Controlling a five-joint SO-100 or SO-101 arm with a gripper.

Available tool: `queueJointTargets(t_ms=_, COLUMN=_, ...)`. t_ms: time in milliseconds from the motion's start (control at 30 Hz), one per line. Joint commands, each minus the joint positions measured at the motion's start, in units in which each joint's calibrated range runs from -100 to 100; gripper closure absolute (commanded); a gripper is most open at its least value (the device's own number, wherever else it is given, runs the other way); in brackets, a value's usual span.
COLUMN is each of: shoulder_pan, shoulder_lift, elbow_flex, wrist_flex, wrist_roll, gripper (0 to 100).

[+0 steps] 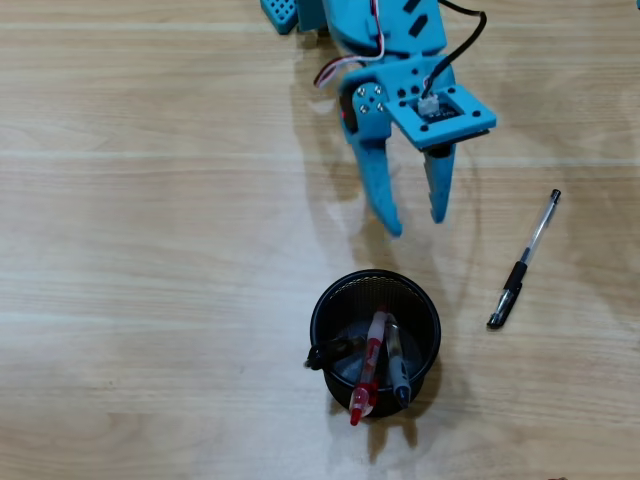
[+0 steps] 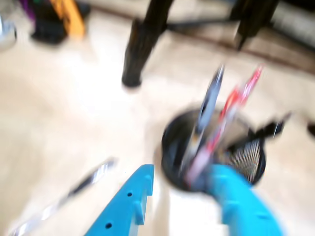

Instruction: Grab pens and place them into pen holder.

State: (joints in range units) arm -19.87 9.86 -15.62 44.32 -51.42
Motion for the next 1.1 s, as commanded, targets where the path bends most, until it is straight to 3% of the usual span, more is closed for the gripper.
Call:
queueJointTargets(t_ms=0, shoulder_pan=-2.6, shoulder_lift=-5.3, elbow_flex=-1.8, wrist_flex=8.8, wrist_roll=-0.2, gripper=98)
queueJointTargets(t_ms=167, shoulder_pan=-6.9, shoulder_lift=-5.0, elbow_flex=-1.8, wrist_flex=10.9, wrist_roll=-0.4, gripper=97)
queueJointTargets(t_ms=633, shoulder_pan=-18.6, shoulder_lift=3.9, elbow_flex=-7.2, wrist_flex=10.5, wrist_roll=-9.8, gripper=98)
queueJointTargets(t_ms=1067, shoulder_pan=-19.0, shoulder_lift=22.8, elbow_flex=-25.7, wrist_flex=10.5, wrist_roll=-11.6, gripper=97)
